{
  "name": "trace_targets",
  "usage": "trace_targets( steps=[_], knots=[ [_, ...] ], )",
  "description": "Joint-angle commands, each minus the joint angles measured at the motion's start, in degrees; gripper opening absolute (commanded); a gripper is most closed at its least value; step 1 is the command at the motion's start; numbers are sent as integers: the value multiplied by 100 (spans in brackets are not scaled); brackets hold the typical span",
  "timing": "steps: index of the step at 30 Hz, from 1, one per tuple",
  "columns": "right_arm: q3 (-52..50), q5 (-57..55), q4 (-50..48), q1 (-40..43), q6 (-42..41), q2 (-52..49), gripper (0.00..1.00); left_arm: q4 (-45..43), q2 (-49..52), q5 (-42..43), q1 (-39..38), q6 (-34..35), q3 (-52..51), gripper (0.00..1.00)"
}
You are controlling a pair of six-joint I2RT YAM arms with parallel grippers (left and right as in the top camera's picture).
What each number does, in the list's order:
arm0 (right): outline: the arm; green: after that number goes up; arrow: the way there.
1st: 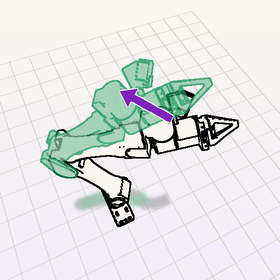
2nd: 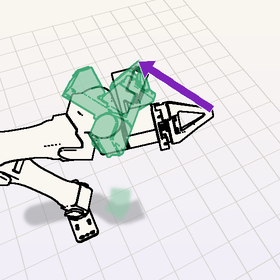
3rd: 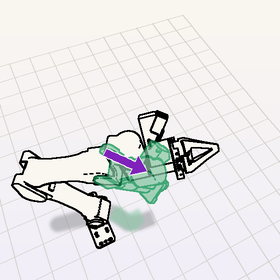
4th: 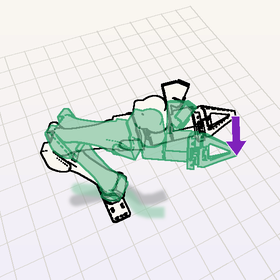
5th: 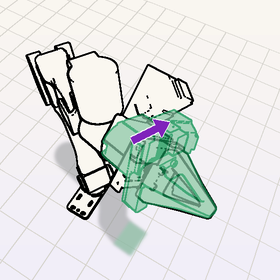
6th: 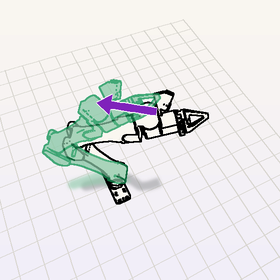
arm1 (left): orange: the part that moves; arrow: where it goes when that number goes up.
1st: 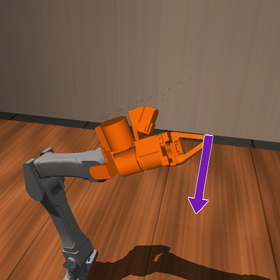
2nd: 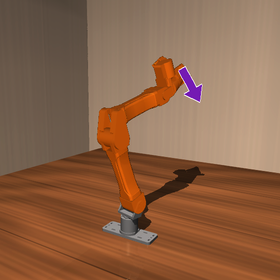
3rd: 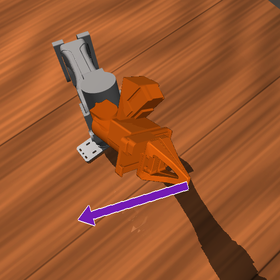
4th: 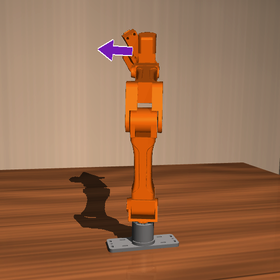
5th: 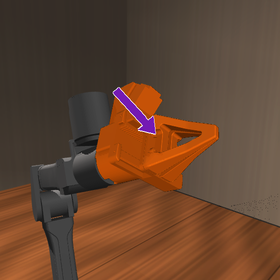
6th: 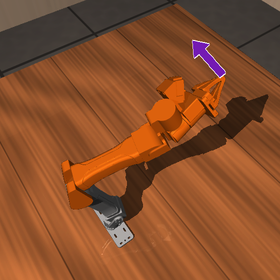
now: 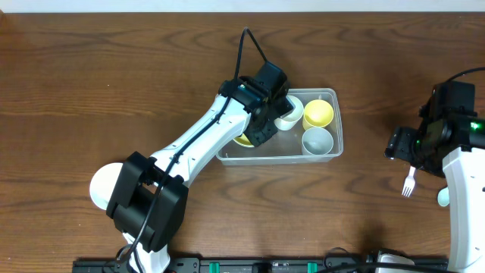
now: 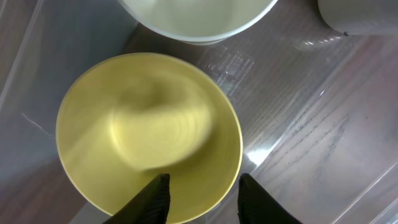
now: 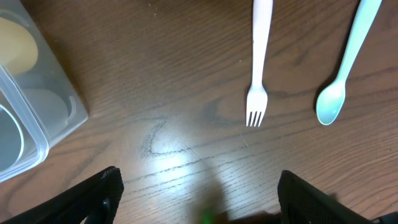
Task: Pack container
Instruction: 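Carry the yellow bowl into the container's left end and release, then return the left gripper to the white plate and grasp it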
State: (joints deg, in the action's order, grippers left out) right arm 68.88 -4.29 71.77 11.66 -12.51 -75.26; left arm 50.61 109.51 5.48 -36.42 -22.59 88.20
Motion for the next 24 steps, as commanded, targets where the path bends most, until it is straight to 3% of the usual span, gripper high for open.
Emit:
trace_targets(
  steps=[1,4,7,10,12,13,18,21,24],
  knots=[
    [15,24,0,37,81,26,81,28,-42,7,15,-68,-11,27],
    [15,24,0,37,81,26,82,66,-234,-181,15,-11,0,27],
    [15,24,-4,37,81,26,82,146,-695,-1014,35,310,46,28],
    [15,26,-4,37,81,26,82,234,-1423,-1523,205,654,59,66],
    [15,24,-2,37,81,26,82,354,-1952,-1521,459,868,59,77],
    [15,24,-2,37,81,26,82,479,-2291,-1521,713,1147,59,91],
    [15,24,-4,37,81,26,82,1318,-2986,-1519,2031,2806,42,92],
    [15,26,2,37,81,26,82,1954,-3008,-1521,2964,3801,-87,100],
    [15,26,9,37,81,26,82,2114,-2938,-1517,3748,4533,-481,98]
  ],
)
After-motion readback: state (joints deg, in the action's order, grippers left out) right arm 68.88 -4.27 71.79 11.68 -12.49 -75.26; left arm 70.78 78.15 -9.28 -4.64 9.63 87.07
